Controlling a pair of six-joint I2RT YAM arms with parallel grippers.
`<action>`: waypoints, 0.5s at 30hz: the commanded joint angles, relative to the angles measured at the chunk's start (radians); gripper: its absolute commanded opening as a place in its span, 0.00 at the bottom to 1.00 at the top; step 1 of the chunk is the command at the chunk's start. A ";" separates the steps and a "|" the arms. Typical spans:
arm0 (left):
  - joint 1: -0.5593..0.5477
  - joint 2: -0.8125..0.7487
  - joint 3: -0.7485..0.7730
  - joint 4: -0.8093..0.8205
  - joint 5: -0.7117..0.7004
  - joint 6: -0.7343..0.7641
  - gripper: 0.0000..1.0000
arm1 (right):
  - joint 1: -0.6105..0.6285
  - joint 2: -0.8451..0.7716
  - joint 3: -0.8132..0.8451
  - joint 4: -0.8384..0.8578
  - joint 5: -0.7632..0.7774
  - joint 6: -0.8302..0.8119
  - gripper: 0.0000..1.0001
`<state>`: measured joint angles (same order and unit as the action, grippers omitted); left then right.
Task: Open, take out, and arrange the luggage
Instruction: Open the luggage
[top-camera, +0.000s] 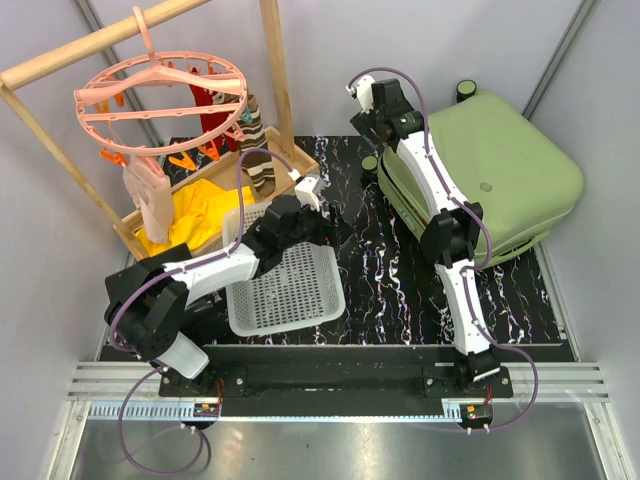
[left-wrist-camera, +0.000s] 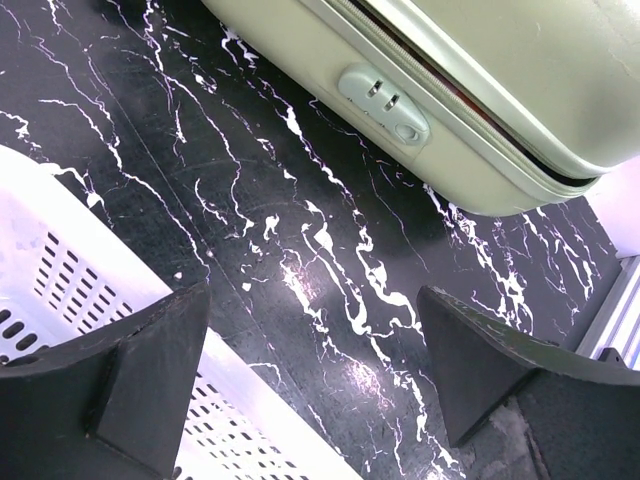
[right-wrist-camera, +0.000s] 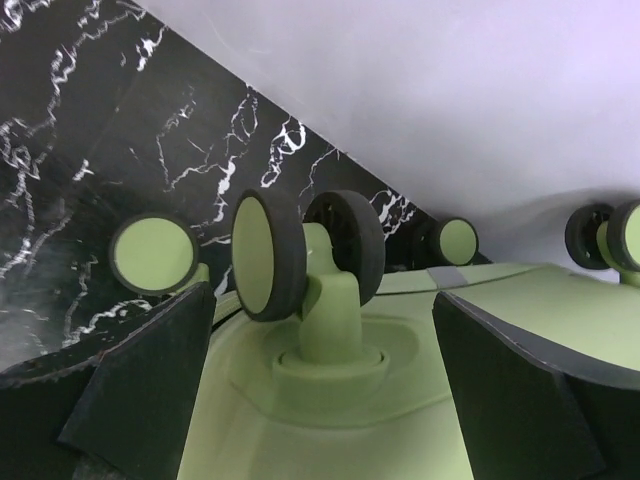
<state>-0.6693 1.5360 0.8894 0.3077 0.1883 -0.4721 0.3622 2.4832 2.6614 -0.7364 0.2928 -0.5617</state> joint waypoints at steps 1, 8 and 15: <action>0.004 -0.028 -0.006 0.076 0.028 -0.008 0.88 | -0.005 0.008 0.025 0.069 -0.050 -0.108 1.00; 0.004 -0.024 -0.006 0.079 0.031 -0.011 0.88 | -0.009 0.095 0.081 0.074 -0.041 -0.228 1.00; 0.004 -0.024 0.011 0.057 0.014 0.020 0.89 | -0.012 0.131 0.055 0.117 0.037 -0.332 1.00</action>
<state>-0.6693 1.5360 0.8894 0.3180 0.1978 -0.4778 0.3546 2.5954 2.7029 -0.6666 0.2775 -0.7956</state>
